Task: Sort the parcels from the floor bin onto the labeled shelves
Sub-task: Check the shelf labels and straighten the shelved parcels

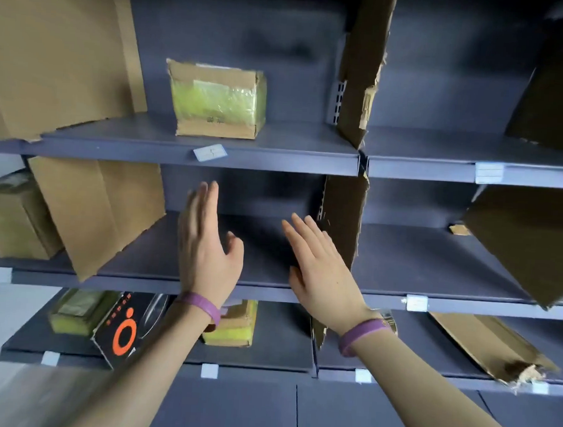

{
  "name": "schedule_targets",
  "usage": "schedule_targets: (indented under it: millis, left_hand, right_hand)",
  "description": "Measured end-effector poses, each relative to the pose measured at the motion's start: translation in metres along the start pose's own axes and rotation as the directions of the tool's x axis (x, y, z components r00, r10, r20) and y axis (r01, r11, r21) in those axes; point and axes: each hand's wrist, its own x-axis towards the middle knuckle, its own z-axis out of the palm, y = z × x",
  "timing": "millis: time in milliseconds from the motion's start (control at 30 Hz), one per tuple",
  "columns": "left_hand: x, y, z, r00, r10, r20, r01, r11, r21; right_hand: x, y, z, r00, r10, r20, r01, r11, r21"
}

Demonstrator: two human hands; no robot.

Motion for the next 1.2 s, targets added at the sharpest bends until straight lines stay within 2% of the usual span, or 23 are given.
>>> schedule_targets:
  millis: [167, 300, 400, 567, 700, 867, 1033, 1200]
  left_hand:
    - [-0.043, 0.038, 0.014, 0.985, -0.051, 0.167, 0.042, 0.997, 0.058]
    - [-0.050, 0.071, 0.018, 0.977, -0.112, 0.180, 0.099, 0.992, 0.080]
    - [-0.027, 0.080, 0.011, 0.981, -0.097, 0.166, 0.072, 0.986, 0.149]
    - [0.025, 0.067, -0.008, 0.978, -0.091, 0.190, 0.019, 0.937, 0.350]
    - [0.043, 0.056, -0.011, 0.977, -0.051, 0.209, -0.039, 0.913, 0.406]
    - [0.057, 0.035, -0.011, 0.968, -0.071, 0.241, -0.044, 0.897, 0.440]
    - [0.075, 0.016, -0.005, 0.953, -0.122, 0.279, -0.045, 0.851, 0.523]
    - [0.082, 0.002, -0.003, 0.960, -0.064, 0.274, -0.108, 0.818, 0.566]
  right_hand:
    - [-0.044, 0.025, -0.019, 0.998, 0.048, 0.045, -0.050, 0.998, 0.033]
    - [-0.081, 0.054, -0.034, 0.995, 0.047, 0.088, -0.051, 0.998, 0.042]
    - [-0.090, 0.064, -0.041, 0.996, 0.025, 0.084, -0.030, 0.997, 0.066]
    - [-0.081, 0.060, -0.045, 0.995, -0.015, 0.099, 0.007, 0.997, 0.075]
    - [-0.049, 0.046, -0.051, 0.997, -0.049, 0.054, 0.046, 0.997, 0.063]
    - [0.001, 0.025, -0.057, 0.994, -0.106, 0.017, 0.105, 0.994, 0.030]
    - [0.026, 0.017, -0.055, 0.997, -0.083, -0.006, 0.083, 0.997, 0.000]
    - [0.026, 0.023, -0.045, 0.999, -0.035, 0.015, 0.036, 0.999, -0.028]
